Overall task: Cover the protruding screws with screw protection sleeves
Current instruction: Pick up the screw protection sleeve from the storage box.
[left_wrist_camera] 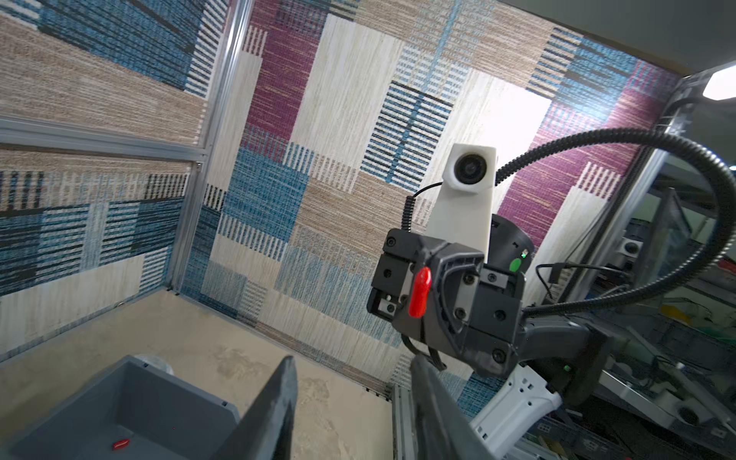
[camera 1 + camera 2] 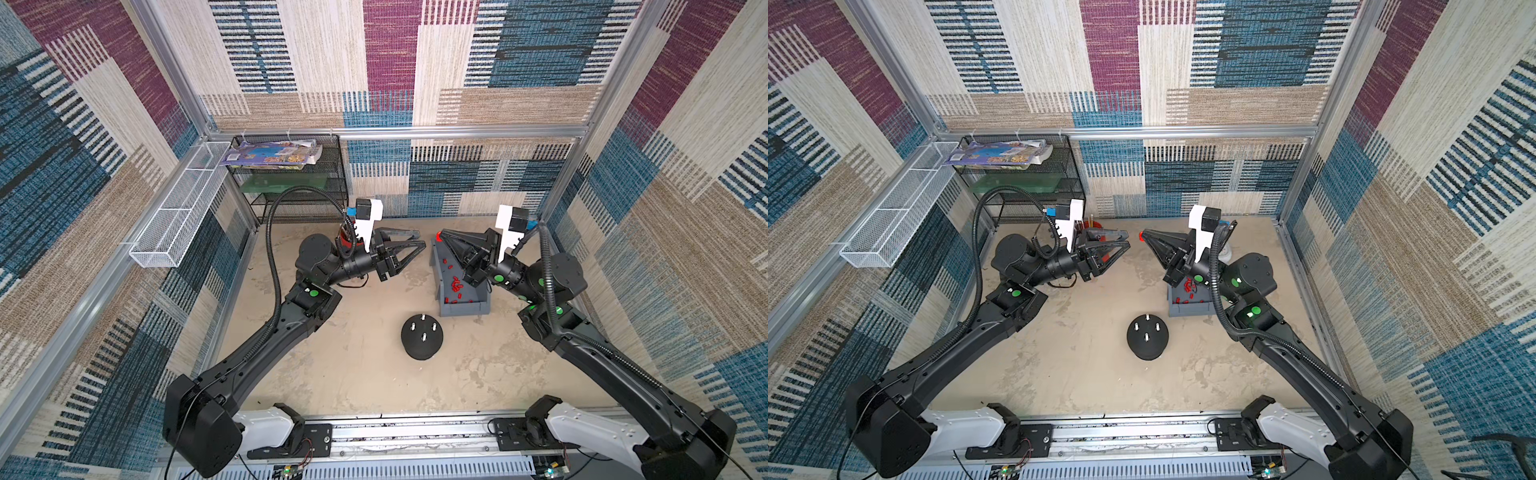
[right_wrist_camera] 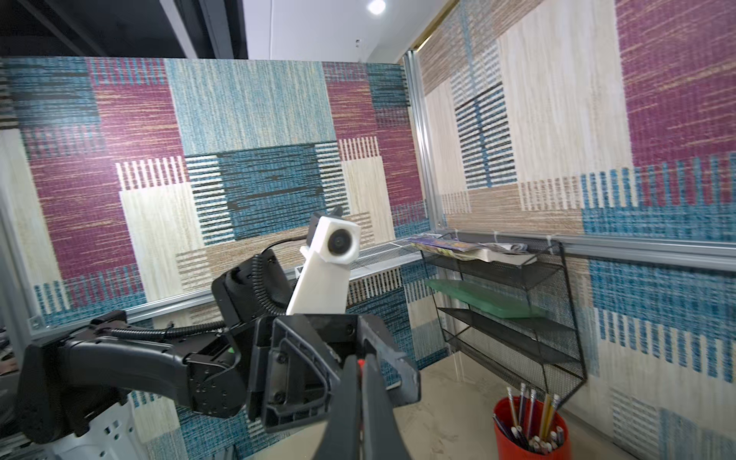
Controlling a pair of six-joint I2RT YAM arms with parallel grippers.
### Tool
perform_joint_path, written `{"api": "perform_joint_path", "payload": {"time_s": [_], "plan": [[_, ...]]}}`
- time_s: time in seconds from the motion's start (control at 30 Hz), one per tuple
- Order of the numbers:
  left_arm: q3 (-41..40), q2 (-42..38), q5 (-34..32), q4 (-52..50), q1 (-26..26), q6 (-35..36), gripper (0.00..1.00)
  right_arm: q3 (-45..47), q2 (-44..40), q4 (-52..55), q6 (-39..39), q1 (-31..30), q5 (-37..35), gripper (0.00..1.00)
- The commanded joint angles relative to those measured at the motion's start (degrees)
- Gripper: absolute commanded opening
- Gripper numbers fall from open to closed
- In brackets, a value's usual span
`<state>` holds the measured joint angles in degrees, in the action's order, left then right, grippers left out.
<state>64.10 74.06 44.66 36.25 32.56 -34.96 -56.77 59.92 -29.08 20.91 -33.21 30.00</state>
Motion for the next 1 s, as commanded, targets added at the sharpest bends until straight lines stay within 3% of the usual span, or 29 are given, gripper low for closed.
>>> {"api": "perform_joint_path", "payload": {"time_s": [0.0, 0.47, 0.97], "plan": [[0.68, -0.09, 6.09, 7.59, 0.13, -3.54, 0.44, -0.71, -0.13, -3.69, -0.62, -1.44, 1.64, 0.0], [0.23, -2.86, 10.74, 6.73, 1.09, -1.09, 0.23, -2.64, 1.27, -1.69, -4.3, -5.5, 1.69, 0.0], [-0.29, -4.17, 9.13, 3.51, 1.97, 1.1, 0.21, -2.38, 0.51, 0.85, -5.35, -7.89, 2.09, 0.0]]}}
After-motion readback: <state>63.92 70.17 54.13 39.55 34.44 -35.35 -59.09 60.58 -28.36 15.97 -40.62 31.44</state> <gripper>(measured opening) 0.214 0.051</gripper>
